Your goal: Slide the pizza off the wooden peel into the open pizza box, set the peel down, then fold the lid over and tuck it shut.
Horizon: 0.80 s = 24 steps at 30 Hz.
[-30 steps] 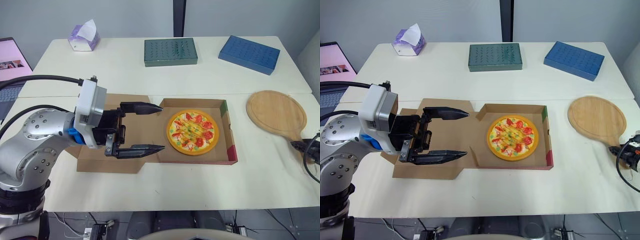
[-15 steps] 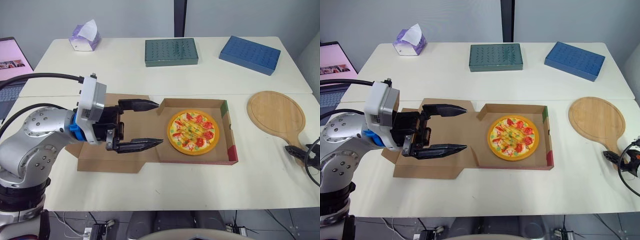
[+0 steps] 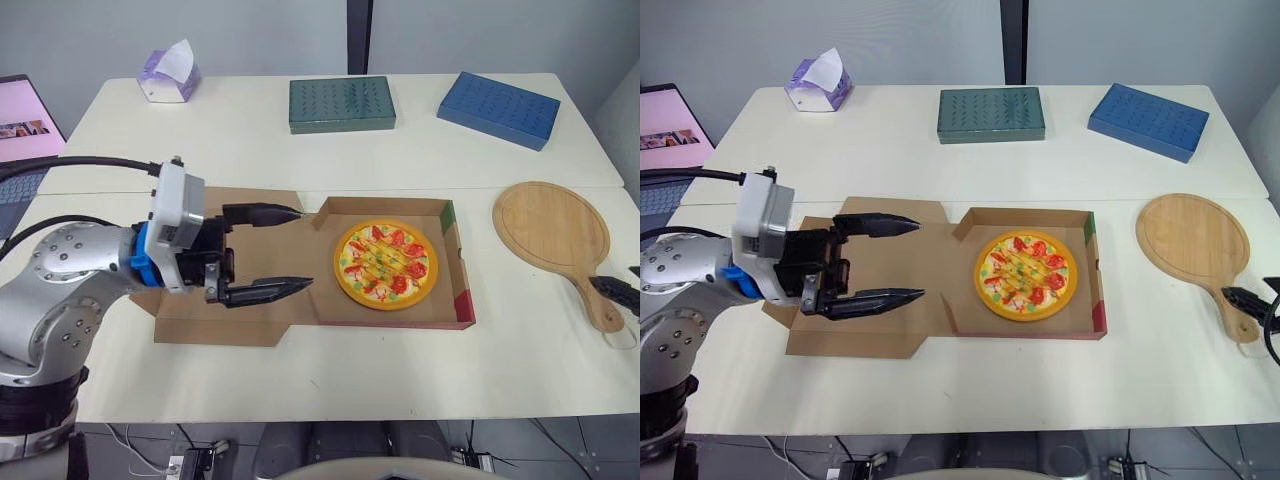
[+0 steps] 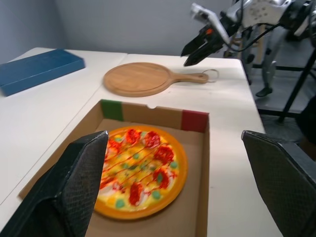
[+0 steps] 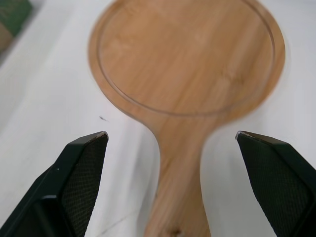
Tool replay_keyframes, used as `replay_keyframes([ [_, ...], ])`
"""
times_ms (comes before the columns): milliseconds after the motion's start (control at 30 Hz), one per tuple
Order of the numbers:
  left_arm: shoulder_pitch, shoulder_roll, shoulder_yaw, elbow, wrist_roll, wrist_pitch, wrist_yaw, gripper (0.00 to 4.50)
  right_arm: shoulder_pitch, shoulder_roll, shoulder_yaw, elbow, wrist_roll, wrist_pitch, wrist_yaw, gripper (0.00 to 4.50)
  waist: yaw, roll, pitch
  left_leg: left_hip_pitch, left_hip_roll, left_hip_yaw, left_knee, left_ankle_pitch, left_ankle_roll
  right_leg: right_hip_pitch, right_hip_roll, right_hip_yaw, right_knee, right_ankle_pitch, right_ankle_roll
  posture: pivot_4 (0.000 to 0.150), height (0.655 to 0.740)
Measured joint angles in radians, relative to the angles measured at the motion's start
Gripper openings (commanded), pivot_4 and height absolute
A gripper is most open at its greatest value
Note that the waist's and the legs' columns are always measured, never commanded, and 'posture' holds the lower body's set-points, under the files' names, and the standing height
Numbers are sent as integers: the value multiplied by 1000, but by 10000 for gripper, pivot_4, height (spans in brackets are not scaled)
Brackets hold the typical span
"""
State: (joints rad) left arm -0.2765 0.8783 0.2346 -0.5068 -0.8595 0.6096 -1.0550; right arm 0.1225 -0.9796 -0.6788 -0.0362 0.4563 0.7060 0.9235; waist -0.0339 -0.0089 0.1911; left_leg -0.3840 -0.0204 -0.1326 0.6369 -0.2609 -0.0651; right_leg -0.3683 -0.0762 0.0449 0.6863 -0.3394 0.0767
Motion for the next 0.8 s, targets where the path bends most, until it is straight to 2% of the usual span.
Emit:
replay_keyframes([
  [167,135,5,104,-50,-32,40,55,45000,-22,-17,86,-30,-51,-207,77,44573,-4,0,0,0,0,0,0,0,0,0,0,0,0,0,0,1500,7400],
  [400,353,-28,309,-126,-202,136,219,45000,-275,-23,322,-83,-57,-369,184,44573,-10,0,0,1,1,-1,0,0,0,0,0,0,0,0,0,1500,7400],
  [533,538,-114,440,-155,-331,178,352,45000,-454,-13,495,-109,-32,-388,288,44573,-13,0,0,0,2,0,0,0,0,0,0,0,0,0,0,1500,7400],
  [633,645,-159,517,-160,-437,193,455,45000,-549,2,567,-122,-8,-386,343,44573,-7,-2,0,0,2,-2,0,0,0,0,1,-1,-1,0,-1,1500,7400],
  [800,816,-278,572,-168,-598,182,641,45000,-657,50,692,-155,35,-348,430,44573,4,-3,-1,0,2,-2,0,0,0,0,1,-1,-3,1,-1,1500,7400],
])
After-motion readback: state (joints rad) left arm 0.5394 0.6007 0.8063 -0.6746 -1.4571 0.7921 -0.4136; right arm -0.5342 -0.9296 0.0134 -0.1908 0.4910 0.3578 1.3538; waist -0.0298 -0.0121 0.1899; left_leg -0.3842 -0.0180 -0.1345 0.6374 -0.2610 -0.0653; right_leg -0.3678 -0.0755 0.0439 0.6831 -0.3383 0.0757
